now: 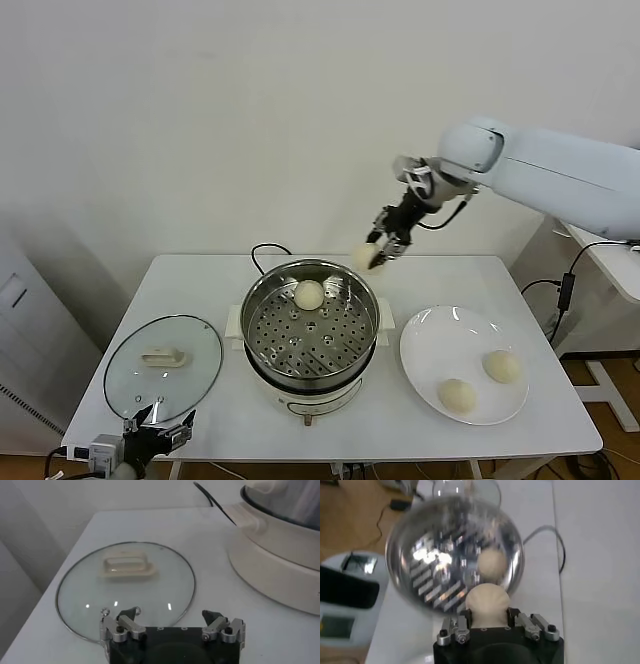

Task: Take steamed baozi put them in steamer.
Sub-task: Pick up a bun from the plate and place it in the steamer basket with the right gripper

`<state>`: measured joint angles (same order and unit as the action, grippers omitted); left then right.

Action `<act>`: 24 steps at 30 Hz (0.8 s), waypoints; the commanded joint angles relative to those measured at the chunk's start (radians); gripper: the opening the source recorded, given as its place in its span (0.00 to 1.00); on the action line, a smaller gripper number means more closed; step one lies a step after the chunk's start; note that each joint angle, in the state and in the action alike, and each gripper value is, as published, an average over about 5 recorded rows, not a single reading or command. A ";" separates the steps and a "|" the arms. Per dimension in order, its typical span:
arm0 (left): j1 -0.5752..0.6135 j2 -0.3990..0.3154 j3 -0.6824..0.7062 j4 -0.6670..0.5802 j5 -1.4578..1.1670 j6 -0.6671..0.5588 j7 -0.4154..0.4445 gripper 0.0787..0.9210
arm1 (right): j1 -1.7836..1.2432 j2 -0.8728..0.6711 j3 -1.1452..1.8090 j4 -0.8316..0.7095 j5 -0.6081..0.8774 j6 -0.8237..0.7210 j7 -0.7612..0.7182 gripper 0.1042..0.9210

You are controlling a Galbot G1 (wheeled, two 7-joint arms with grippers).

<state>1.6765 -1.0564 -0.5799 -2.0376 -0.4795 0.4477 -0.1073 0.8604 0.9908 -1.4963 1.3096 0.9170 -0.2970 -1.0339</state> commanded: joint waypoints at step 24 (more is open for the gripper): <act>0.000 -0.002 0.002 0.010 0.000 -0.001 -0.001 0.88 | -0.254 0.215 0.035 0.083 0.089 -0.253 0.416 0.43</act>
<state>1.6766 -1.0581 -0.5786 -2.0275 -0.4796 0.4464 -0.1080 0.6761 1.1801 -1.4654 1.3876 1.0062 -0.5094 -0.6927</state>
